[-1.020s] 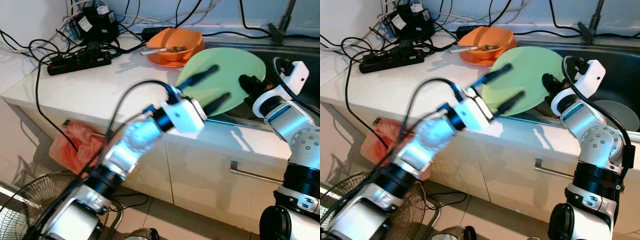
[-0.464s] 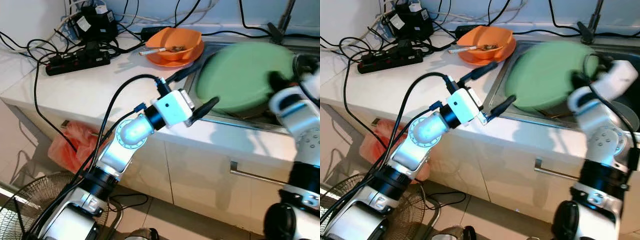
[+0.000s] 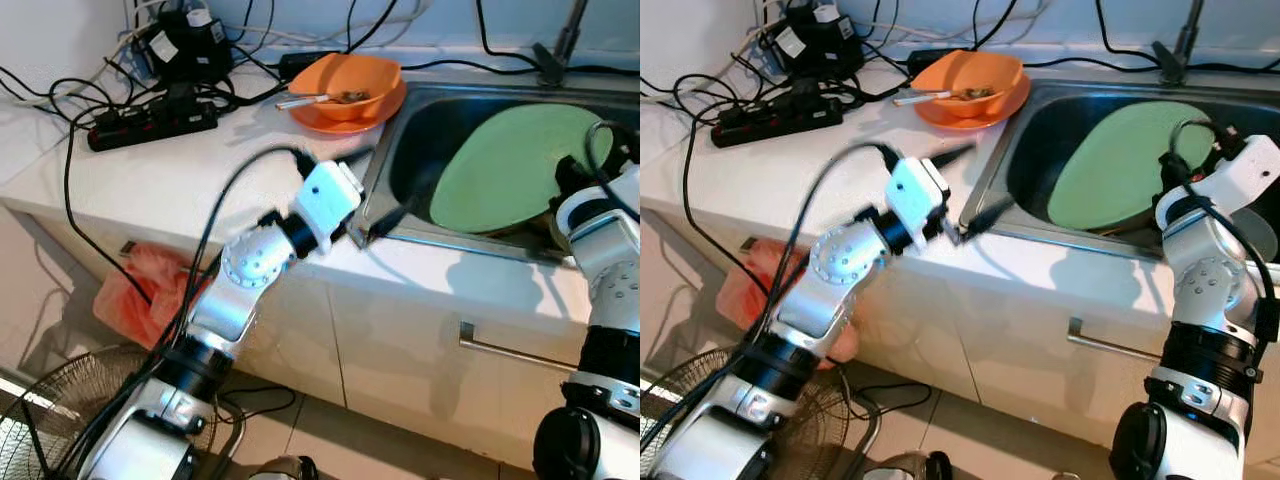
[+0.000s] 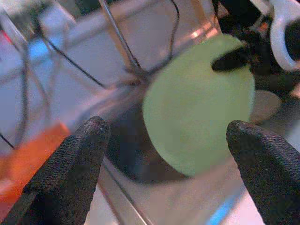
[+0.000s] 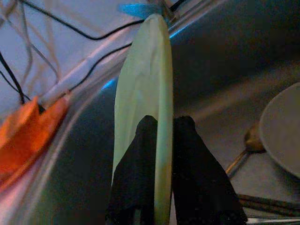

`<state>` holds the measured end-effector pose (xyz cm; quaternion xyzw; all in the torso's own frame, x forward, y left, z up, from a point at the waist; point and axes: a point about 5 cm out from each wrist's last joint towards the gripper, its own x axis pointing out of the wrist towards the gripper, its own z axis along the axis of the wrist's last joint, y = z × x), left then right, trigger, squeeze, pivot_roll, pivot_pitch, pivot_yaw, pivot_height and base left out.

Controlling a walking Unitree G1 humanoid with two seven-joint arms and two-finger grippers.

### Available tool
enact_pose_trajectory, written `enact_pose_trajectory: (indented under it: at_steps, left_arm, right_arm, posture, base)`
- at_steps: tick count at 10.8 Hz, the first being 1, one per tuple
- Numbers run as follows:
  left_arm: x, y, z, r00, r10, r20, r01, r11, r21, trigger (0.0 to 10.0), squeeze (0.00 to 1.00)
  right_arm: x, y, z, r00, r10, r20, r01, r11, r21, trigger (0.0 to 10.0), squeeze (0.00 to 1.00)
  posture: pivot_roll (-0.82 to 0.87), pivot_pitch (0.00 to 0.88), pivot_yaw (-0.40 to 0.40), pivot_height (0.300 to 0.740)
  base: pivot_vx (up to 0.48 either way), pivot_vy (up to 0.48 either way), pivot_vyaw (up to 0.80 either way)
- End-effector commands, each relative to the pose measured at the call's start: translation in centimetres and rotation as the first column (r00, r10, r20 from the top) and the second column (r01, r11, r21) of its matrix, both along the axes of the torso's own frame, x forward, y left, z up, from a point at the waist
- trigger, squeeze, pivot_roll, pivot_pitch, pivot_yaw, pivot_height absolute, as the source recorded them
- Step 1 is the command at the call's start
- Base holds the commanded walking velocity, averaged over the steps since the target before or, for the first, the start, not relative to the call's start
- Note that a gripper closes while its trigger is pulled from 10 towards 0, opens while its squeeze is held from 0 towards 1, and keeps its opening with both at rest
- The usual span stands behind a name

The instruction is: Kitchen organization

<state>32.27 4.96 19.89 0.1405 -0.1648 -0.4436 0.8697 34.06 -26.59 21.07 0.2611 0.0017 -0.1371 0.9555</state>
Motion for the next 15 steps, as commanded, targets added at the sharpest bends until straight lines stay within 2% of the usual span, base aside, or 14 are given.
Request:
enact_pose_trajectory:
  at_steps: [1,2,4,6,8,9,10,11,12,13,15]
  left_arm:
    - [-0.2,0.2,-1.7,0.988,-0.055,-0.147,0.064,0.997,0.052,10.0,1.0]
    - [-0.5,0.3,-3.4,0.964,-0.084,-0.252,0.109,0.99,0.09,10.0,1.0]
    - [-0.6,0.6,-4.2,0.939,-0.067,-0.336,0.097,0.993,0.072,10.0,1.0]
    - [-0.1,0.6,-2.7,0.936,-0.074,-0.344,0.102,0.993,0.064,10.0,1.0]
    - [0.4,0.5,-0.9,0.949,-0.074,-0.307,0.099,0.993,0.069,10.0,1.0]
    - [0.5,0.6,-0.5,0.95,-0.073,-0.303,0.099,0.993,0.072,10.0,1.0]
    - [0.6,0.6,-0.1,0.951,-0.071,-0.3,0.097,0.993,0.072,10.0,1.0]
    - [0.7,0.7,-0.1,0.95,-0.068,-0.305,0.096,0.992,0.078,10.0,1.0]
    - [0.7,0.8,-0.3,0.949,-0.061,-0.31,0.094,0.991,0.092,10.0,1.0]
    - [0.7,0.8,-0.3,0.949,-0.059,-0.311,0.092,0.991,0.093,10.0,1.0]
    - [0.6,0.8,-0.5,0.947,-0.054,-0.318,0.091,0.991,0.101,10.0,1.0]
  right_arm:
    - [0.1,0.2,0.1,1.0,0.028,-0.003,-0.028,0.996,-0.09,0.0,0.0]
    - [0.2,0.2,-0.6,0.998,0.049,-0.033,-0.053,0.989,-0.135,0.0,0.0]
    - [0.1,-0.1,-2.1,0.992,0.075,-0.106,-0.098,0.968,-0.232,0.0,0.0]
    - [-0.2,-0.2,-4.0,0.977,0.099,-0.187,-0.161,0.92,-0.356,0.0,0.0]
    - [-0.4,-0.6,-5.2,0.964,0.097,-0.248,-0.2,0.878,-0.434,0.0,0.0]
    - [-0.5,-0.4,-5.5,0.958,0.111,-0.265,-0.225,0.864,-0.45,8.9,0.0]
    - [-0.5,-0.2,-6.2,0.949,0.116,-0.294,-0.253,0.836,-0.487,10.0,0.0]
    - [-0.6,0.0,-6.7,0.942,0.124,-0.31,-0.272,0.825,-0.495,10.0,0.0]
    - [-0.6,0.1,-7.1,0.938,0.132,-0.32,-0.286,0.818,-0.5,10.0,1.0]
    - [-0.7,-0.1,-7.2,0.939,0.127,-0.321,-0.282,0.818,-0.502,10.0,1.0]
    - [-0.8,-0.4,-7.3,0.938,0.106,-0.33,-0.279,0.794,-0.54,10.0,1.0]
  posture:
    - [0.11,0.062,0.136,0.74]
    - [0.11,0.063,0.139,0.74]
    - [0.11,0.07,0.14,0.74]
    - [0.11,0.075,0.143,0.74]
    - [0.11,0.075,0.144,0.74]
    - [0.11,0.076,0.146,0.74]
    - [0.12,0.073,0.148,0.74]
    - [0.12,0.074,0.15,0.74]
    - [0.12,0.074,0.15,0.74]
    - [0.12,0.074,0.15,0.74]
    - [0.12,0.074,0.15,0.74]
  base:
    - [0.0,0.0,0.0]
    - [0.0,0.0,0.0]
    - [0.0,0.0,0.0]
    - [0.0,0.0,0.0]
    - [0.0,0.0,0.0]
    - [0.0,0.0,0.0]
    - [0.0,0.0,0.0]
    - [0.0,0.0,0.0]
    - [0.0,0.0,0.0]
    - [0.0,0.0,0.0]
    - [0.0,0.0,0.0]
